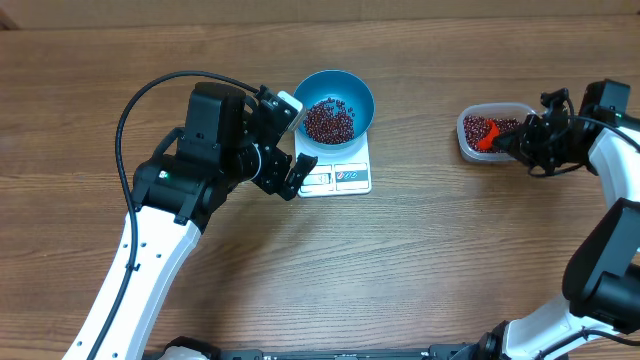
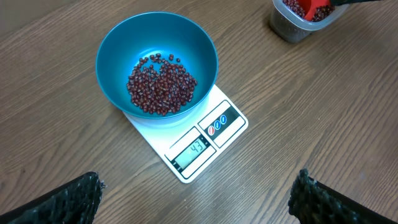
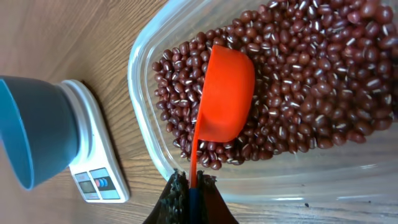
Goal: Scoop item into bowl and weigh 150g on scale
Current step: 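Drag the red scoop through the beans with right gripper to fill it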
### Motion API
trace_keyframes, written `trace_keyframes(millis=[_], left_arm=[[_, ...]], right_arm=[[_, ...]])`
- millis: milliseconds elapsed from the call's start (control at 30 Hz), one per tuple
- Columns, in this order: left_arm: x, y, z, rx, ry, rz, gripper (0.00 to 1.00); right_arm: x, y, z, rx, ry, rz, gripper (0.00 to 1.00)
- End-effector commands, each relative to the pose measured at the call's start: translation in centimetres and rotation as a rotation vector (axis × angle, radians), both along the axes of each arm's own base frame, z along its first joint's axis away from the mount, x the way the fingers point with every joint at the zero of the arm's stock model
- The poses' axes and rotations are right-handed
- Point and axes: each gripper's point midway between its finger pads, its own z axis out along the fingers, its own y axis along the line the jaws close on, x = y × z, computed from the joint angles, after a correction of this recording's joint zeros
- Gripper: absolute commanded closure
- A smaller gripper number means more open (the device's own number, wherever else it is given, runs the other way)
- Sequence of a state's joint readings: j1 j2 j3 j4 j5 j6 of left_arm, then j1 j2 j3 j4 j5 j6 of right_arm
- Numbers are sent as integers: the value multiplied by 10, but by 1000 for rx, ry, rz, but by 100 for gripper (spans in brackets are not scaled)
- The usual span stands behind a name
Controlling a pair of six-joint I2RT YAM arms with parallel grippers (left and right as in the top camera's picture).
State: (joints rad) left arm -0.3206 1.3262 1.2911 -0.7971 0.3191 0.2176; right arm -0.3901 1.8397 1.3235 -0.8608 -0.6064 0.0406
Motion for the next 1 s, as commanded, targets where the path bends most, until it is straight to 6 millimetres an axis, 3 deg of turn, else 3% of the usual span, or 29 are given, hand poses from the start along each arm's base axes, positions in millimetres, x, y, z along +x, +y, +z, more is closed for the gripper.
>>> trace_keyframes(millis=[0,633,967], left_arm=[[-1,-2,10,-6,-32,-25,0],[-1,-2,10,-6,-33,-25,0],[-1,-2,10,-6,-32,-25,0]], right_arm=[[-1,2,2,82,-6,-18,96],[-1,-2,7,104,-37,-8,96],[-3,-6,19,174,-110,21,97]])
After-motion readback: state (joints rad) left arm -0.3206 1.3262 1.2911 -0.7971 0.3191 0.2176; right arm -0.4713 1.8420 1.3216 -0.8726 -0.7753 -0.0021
